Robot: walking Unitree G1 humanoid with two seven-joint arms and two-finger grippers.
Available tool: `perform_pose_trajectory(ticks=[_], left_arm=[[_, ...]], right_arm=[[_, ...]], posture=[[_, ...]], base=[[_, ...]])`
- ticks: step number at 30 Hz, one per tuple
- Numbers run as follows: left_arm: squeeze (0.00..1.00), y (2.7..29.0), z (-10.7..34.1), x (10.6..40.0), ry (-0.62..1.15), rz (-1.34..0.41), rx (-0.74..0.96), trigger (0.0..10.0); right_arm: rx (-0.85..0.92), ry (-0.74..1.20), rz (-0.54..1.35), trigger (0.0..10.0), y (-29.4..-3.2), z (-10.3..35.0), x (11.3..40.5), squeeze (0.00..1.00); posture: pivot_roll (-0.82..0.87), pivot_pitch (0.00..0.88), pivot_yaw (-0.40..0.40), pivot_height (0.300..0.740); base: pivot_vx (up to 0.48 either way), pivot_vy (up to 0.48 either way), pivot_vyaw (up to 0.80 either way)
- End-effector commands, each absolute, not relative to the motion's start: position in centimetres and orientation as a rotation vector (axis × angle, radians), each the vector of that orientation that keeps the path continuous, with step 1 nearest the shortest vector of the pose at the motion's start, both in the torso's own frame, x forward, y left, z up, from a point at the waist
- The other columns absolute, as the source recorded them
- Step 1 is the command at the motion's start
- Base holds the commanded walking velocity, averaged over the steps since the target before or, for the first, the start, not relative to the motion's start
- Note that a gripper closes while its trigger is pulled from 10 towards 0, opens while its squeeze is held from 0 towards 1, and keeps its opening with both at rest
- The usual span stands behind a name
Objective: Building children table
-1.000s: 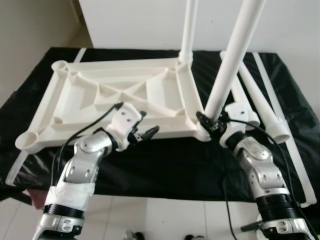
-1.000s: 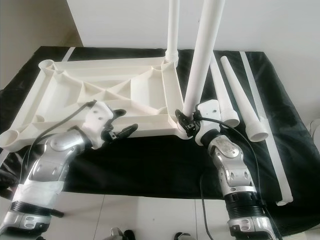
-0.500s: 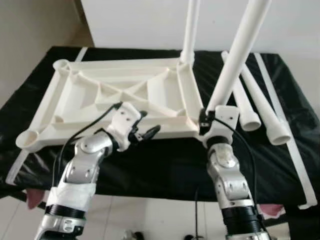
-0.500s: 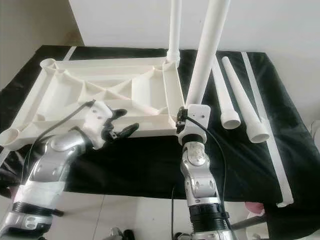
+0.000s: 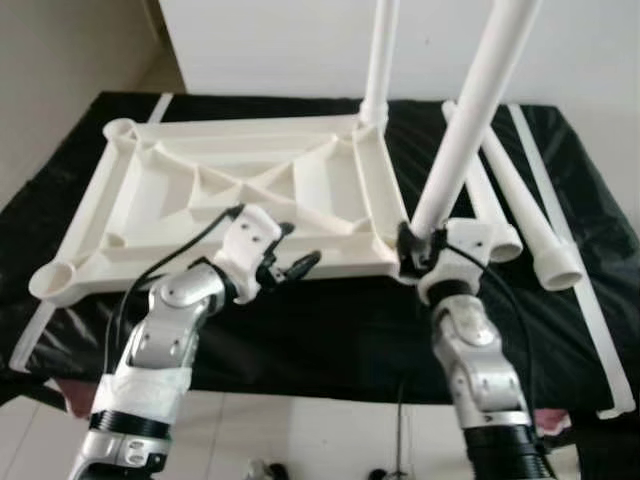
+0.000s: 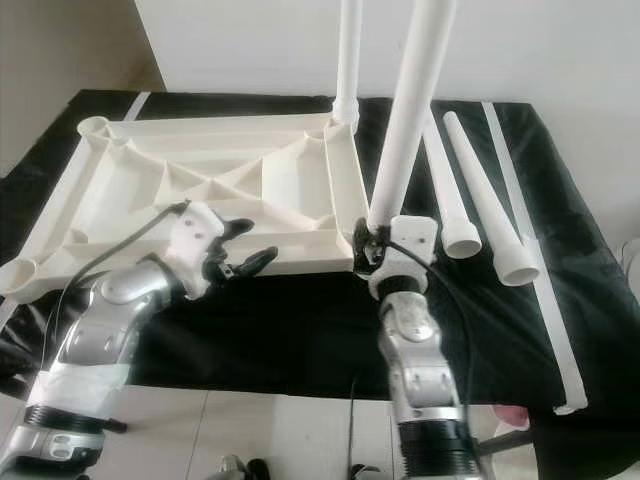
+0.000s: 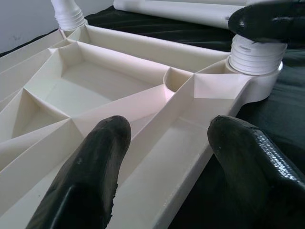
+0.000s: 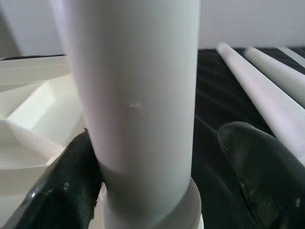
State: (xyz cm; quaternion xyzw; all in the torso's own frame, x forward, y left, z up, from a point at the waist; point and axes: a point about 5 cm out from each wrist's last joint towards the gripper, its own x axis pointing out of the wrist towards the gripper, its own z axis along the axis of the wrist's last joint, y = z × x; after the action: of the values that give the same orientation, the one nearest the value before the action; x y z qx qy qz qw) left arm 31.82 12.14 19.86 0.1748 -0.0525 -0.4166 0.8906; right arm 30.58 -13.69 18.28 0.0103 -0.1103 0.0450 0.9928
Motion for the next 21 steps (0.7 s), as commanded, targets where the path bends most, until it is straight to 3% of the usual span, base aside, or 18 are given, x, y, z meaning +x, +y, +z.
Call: perform_pose_trajectory(ticks=[1,10,21], left_arm=[[0.00,12.4,19.8,31.8,-0.110,-0.814,0.361,10.0],[0.00,12.8,20.0,32.0,-0.108,-0.804,0.372,10.0],[0.00,12.5,20.0,31.9,-0.102,-0.840,0.369,10.0]], right_arm=[[0.030,-0.221,0.151,10.0,-13.6,18.1,30.3,0.00],[0.021,-0.257,0.394,10.0,-13.6,18.5,30.7,0.00],[-0.024,-0.260,0.495,10.0,-14.7,18.4,32.0,0.00]], posture=[[-0.07,0.134,0.020,0.740],[-0.08,0.150,0.031,0.740],[-0.08,0.161,0.046,0.740]], base=[[0.000,0.000,0.00],[0.000,0.000,0.00],[0.000,0.000,0.00]])
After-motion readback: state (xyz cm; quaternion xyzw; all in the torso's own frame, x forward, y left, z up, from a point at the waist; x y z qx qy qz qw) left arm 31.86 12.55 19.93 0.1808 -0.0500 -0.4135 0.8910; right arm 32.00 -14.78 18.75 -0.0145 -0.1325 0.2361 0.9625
